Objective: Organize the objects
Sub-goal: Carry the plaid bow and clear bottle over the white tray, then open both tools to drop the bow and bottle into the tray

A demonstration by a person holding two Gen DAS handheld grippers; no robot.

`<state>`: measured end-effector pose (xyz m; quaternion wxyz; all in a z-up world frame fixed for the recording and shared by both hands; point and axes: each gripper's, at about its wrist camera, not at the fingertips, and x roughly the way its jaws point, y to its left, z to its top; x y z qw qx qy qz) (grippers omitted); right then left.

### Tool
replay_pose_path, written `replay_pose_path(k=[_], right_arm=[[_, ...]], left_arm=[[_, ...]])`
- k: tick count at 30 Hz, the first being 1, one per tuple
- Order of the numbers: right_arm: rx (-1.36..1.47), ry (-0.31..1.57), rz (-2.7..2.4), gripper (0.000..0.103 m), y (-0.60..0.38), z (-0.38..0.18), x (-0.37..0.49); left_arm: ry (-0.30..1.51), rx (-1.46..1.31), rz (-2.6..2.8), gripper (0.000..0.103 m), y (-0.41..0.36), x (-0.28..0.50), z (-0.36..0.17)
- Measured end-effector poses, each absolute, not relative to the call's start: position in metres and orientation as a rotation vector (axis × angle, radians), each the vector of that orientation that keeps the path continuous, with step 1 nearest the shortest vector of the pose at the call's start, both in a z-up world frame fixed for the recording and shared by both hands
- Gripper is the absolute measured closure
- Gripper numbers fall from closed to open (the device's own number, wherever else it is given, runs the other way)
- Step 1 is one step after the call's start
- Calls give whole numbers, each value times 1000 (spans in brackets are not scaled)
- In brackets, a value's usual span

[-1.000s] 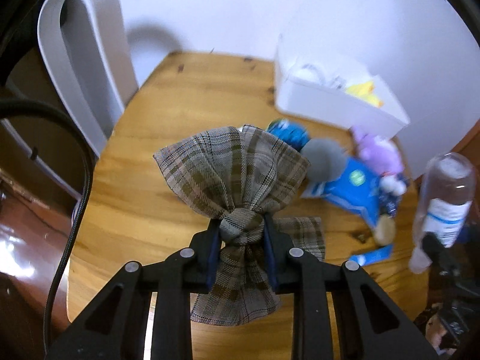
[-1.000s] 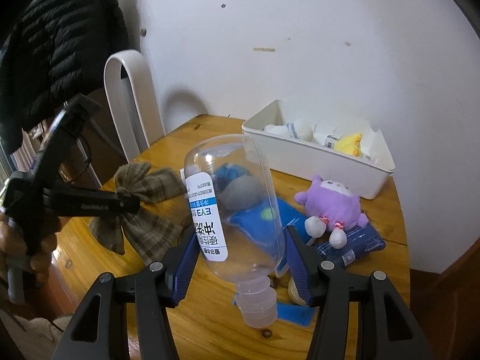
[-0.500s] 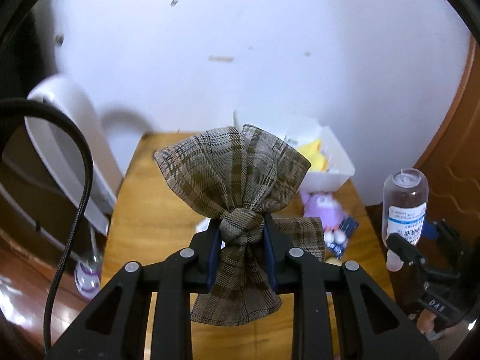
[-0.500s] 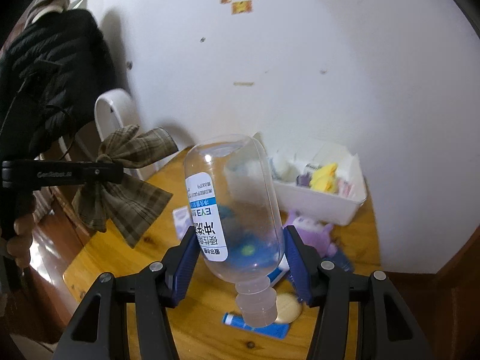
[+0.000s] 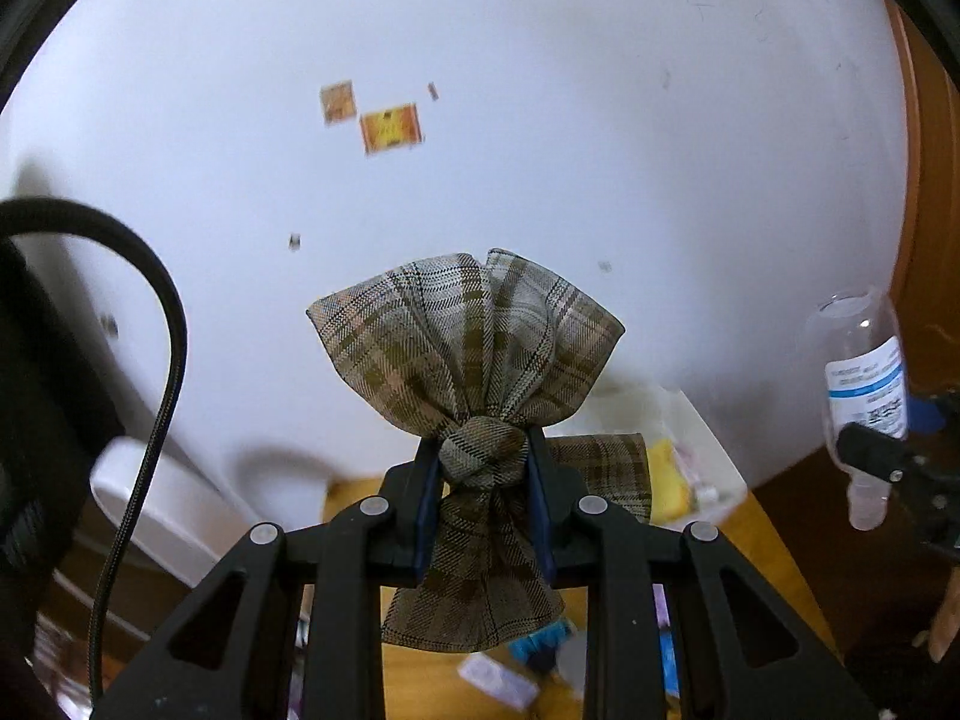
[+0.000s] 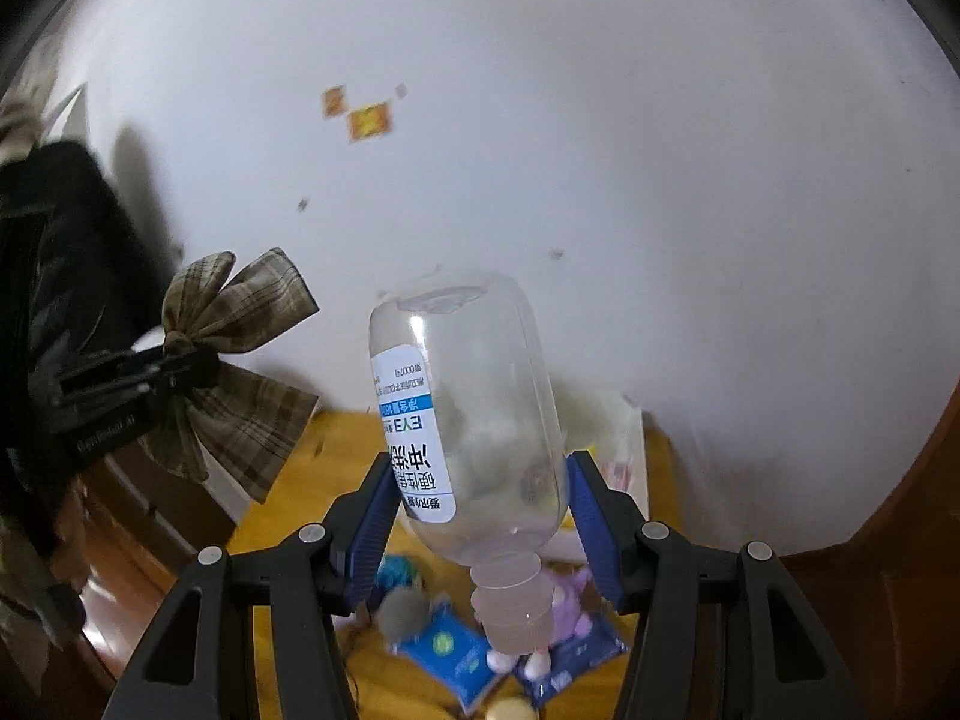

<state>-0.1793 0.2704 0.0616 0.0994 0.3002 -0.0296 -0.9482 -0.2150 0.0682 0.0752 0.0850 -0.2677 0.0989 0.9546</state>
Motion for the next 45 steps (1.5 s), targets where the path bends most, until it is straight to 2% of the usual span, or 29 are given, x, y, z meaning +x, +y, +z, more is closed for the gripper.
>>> replay_pose_path(k=[4,9,20,25,33,35,36,37,38,40,42,45], right_arm=[[911,-189,-2809,46,277,73,-215],[993,-298,-2792,46,278,63,-264],[1268,-615,-2629,46,282,-36,-362],[1392,-692,-2564,45,284,-87,-386],[1455,-705,-2535,44,280,-125,-405],[1479,-711,-2520,40,281,-131,-411],[1491,-714,-2511,39,281,-133,-412],[1499,-717,-2505,37,283,-134,-414],[1503,-722,-2504,37,284,-136,-415],[1509,-724,-2507,37,286,-139,-418],[1512,-733,-2507,37,289,-142,-418],[1510,-743,-2513,37,292,-143,-412]], left_arm=[[324,-778,2843,76,80,-255,76],[371,-776,2846,76,98,-311,48],[389,-928,2804,76,130,-401,-40],[382,-1004,2781,76,139,-429,-76],[398,-1100,2730,72,161,-436,-110],[402,-1146,2701,72,162,-444,-118],[409,-1159,2698,69,163,-445,-120],[415,-1165,2699,60,162,-445,-121],[419,-1158,2703,55,160,-447,-123],[433,-1136,2720,29,161,-444,-121],[448,-1104,2743,17,156,-436,-117],[461,-1084,2746,16,149,-421,-113]])
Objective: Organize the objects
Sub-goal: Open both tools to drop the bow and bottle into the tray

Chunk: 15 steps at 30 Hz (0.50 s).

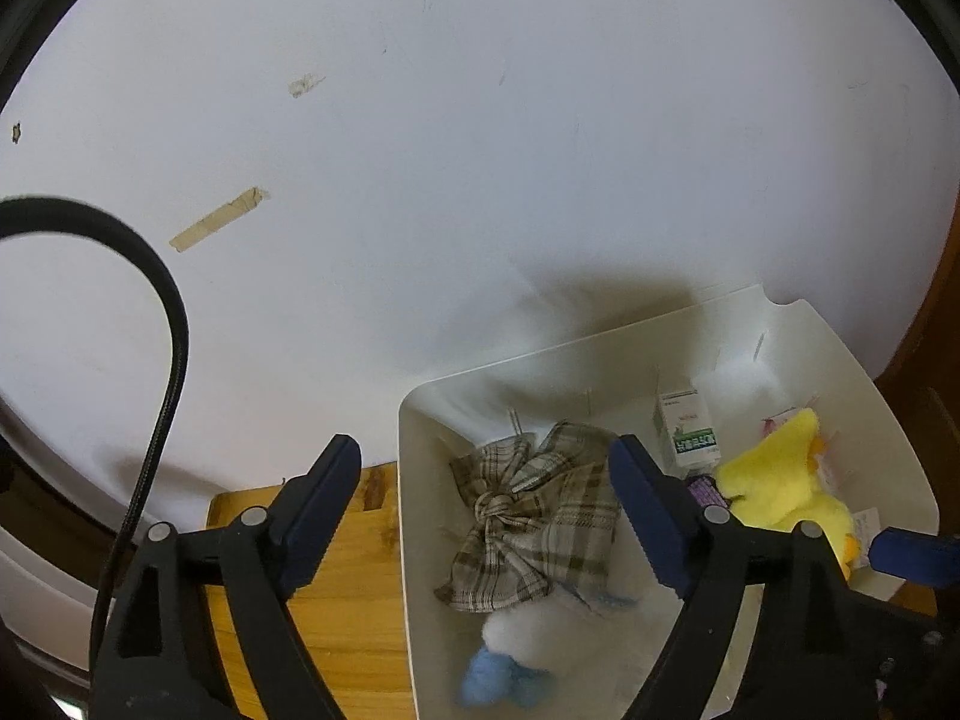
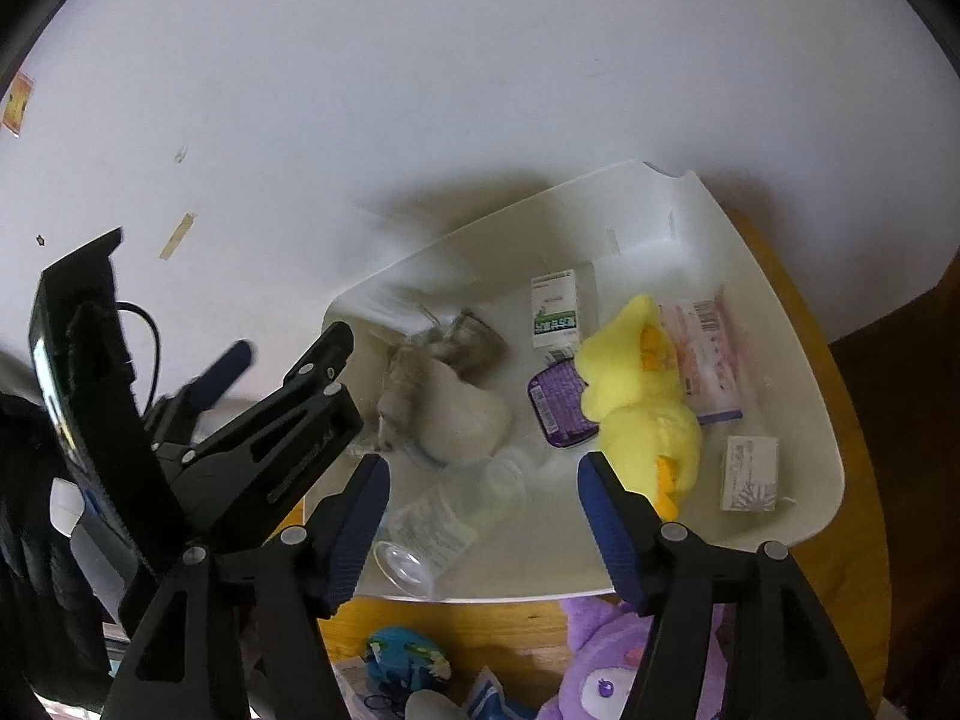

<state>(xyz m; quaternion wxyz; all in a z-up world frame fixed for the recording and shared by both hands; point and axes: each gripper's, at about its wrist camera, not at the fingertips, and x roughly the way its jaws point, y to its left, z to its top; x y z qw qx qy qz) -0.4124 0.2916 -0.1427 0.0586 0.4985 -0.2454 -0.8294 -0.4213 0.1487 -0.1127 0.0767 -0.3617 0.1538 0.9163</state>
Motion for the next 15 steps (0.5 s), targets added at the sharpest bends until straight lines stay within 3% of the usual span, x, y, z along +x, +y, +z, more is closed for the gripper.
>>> replay_pose_path(k=[15], right_arm=[[1492,-511,-2559,37,268,-128,-368]], left_arm=[[436,-1078,2730,16,121,-388,-83]])
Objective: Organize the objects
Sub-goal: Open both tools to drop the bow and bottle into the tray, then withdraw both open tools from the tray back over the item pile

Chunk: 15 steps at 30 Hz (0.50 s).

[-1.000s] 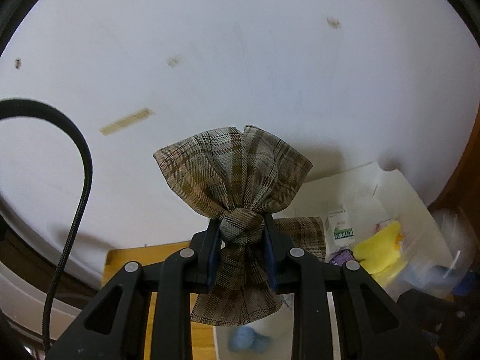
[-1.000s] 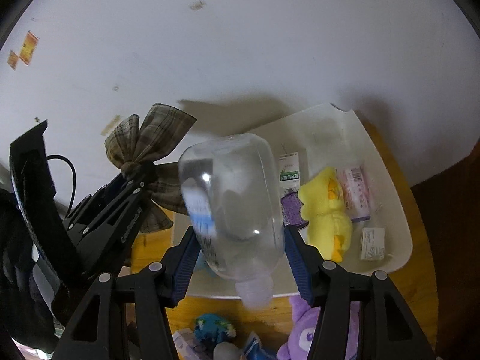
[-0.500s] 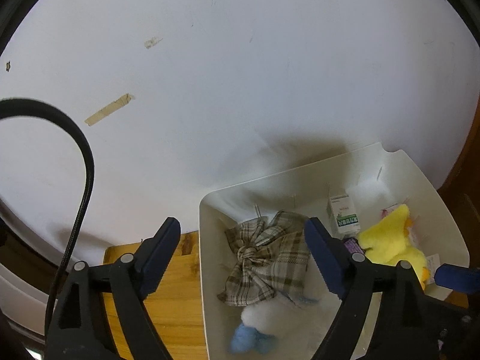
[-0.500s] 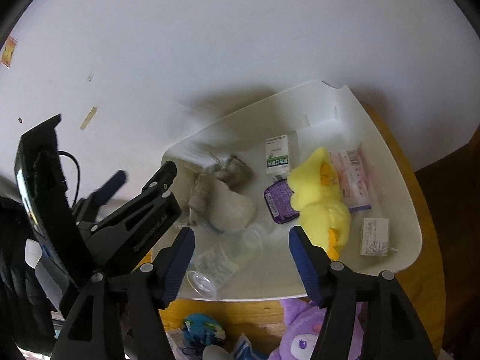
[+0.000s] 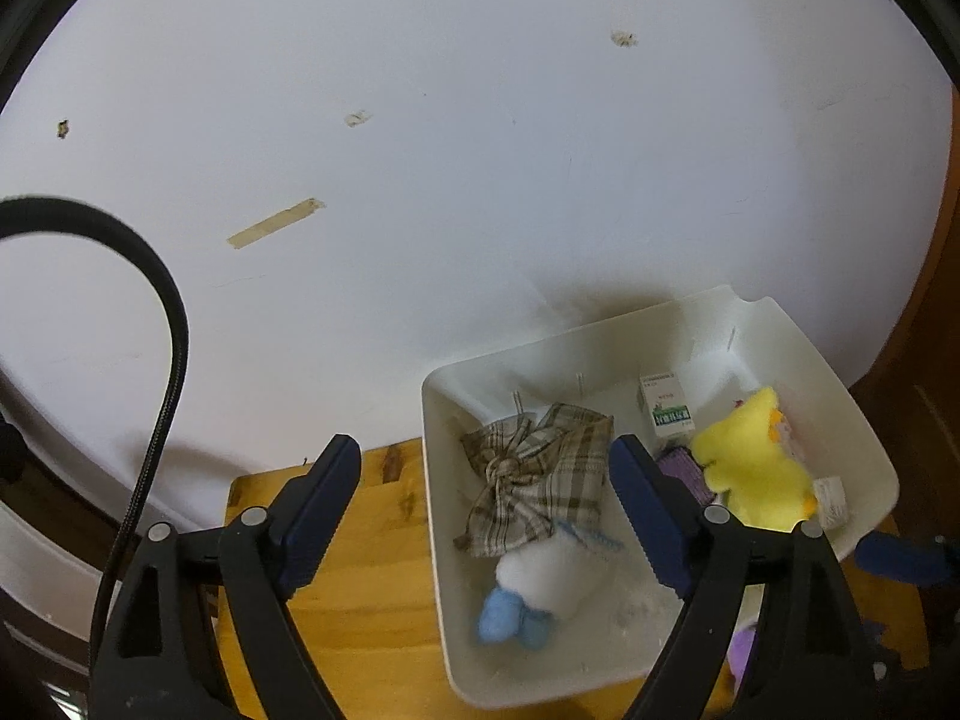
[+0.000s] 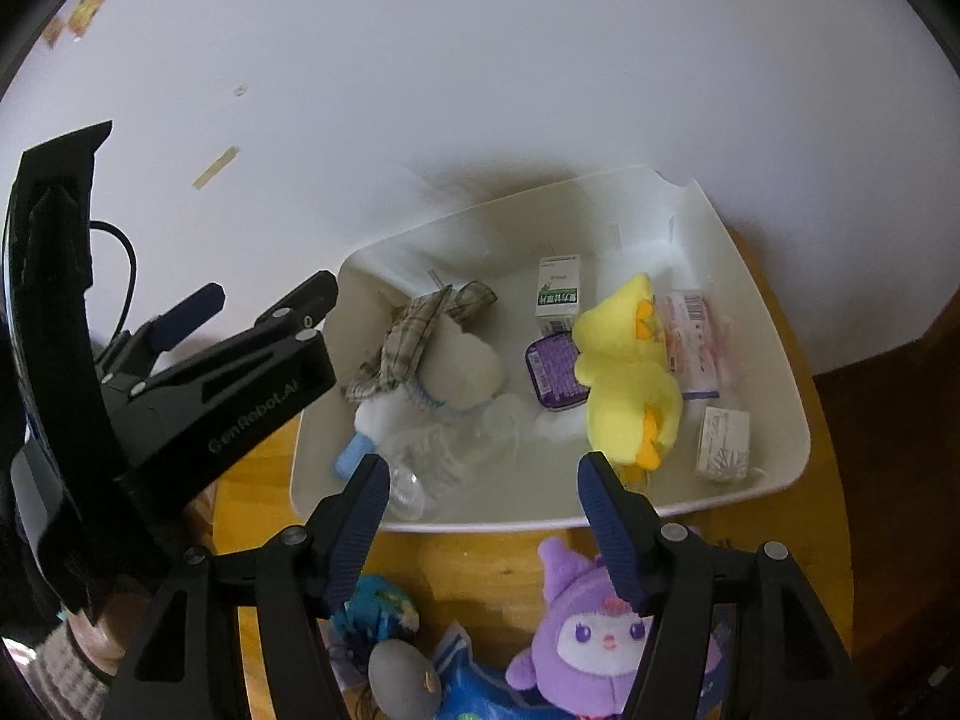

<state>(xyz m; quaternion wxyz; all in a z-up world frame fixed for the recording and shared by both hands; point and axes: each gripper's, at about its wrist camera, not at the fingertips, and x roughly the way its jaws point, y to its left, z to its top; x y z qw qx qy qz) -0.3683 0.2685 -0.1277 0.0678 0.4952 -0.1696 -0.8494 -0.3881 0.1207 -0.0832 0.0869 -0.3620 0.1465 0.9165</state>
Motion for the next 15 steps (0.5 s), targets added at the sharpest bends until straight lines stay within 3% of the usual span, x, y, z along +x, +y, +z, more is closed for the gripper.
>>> replay_pose_path(k=[15], right_arm=[[1389,-420,-2659,37,274,-74,-294]], left_arm=[[450,-1000,2742,16,100,-313,-28]])
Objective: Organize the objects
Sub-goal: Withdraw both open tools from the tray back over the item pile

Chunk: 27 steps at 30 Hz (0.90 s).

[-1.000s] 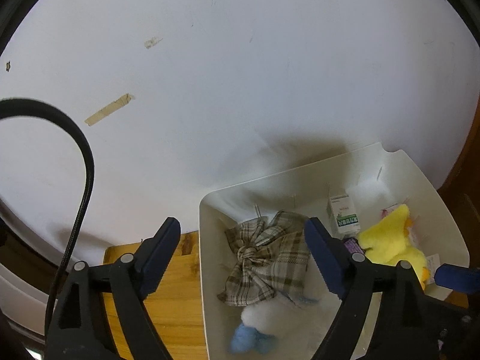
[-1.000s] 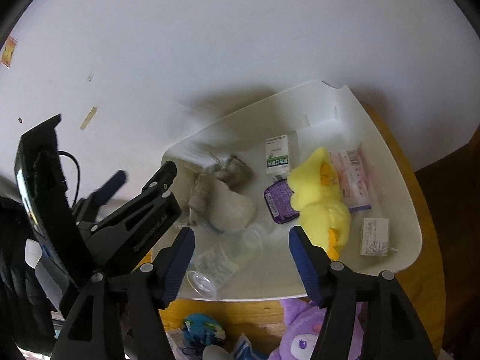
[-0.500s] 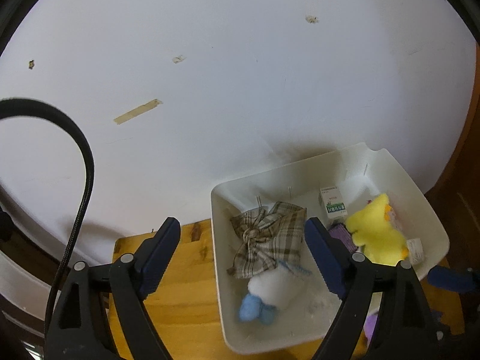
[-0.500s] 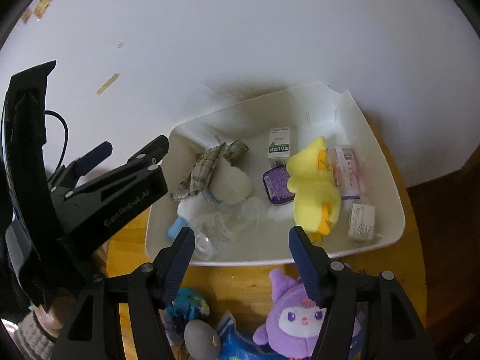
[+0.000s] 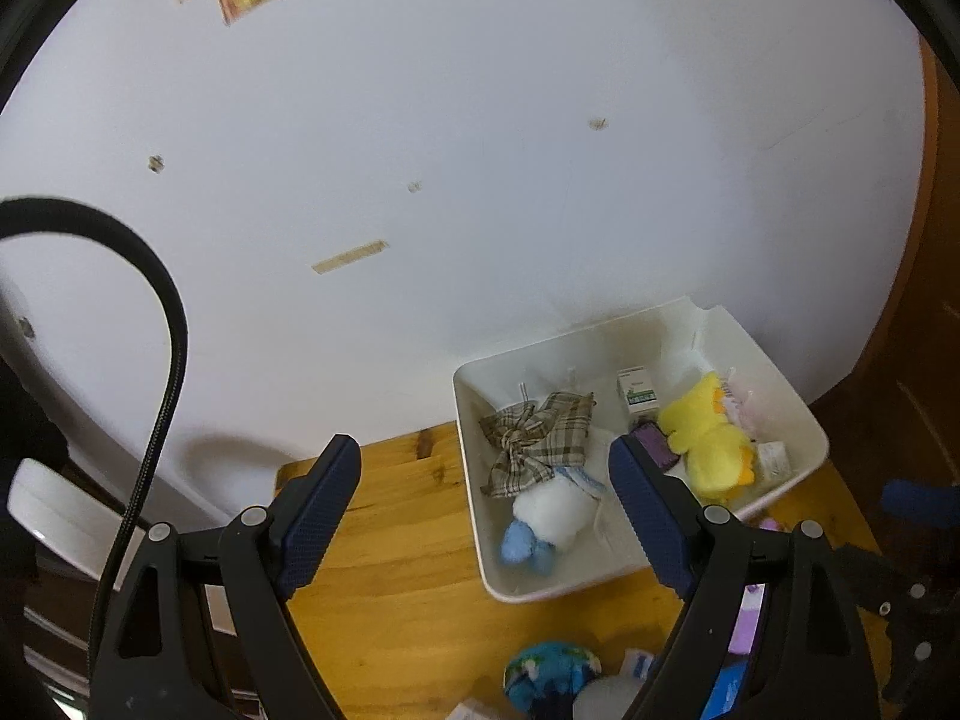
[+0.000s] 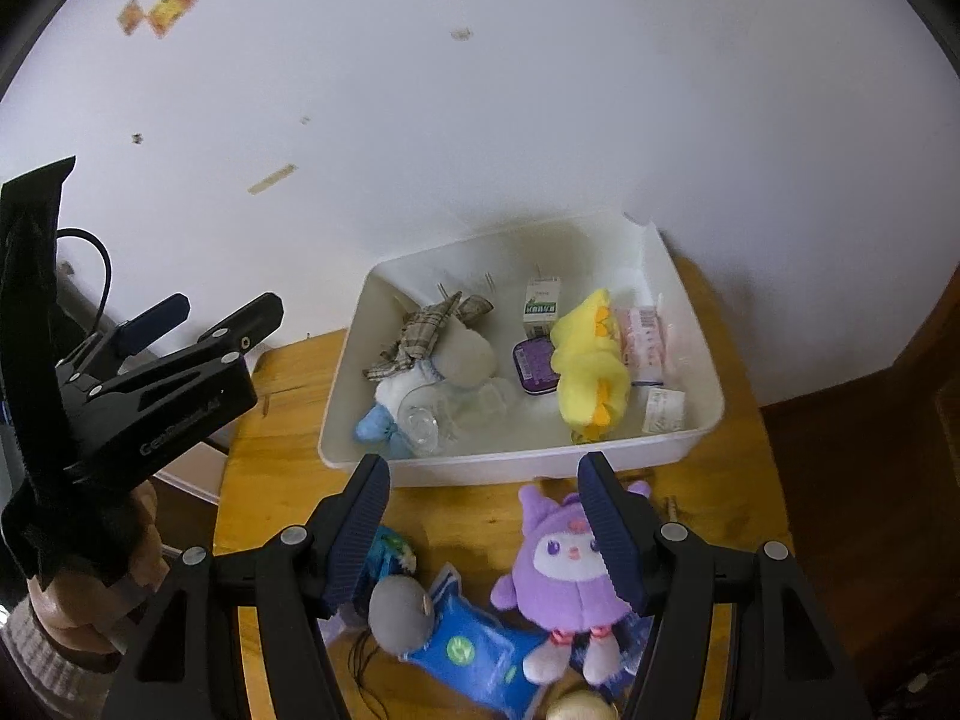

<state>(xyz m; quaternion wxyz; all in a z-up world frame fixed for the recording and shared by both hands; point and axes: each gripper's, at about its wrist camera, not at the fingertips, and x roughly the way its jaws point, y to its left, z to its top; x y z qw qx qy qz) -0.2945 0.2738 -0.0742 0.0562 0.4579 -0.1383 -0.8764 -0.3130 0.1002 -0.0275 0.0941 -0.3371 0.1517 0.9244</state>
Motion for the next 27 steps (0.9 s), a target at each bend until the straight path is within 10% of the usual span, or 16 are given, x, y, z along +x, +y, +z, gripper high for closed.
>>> replay_pose_path(k=[27], right_arm=[[1061,-89,-2798,30,269,8,-132]], left_arm=[[546,-812,2548,14,124,-163,27]])
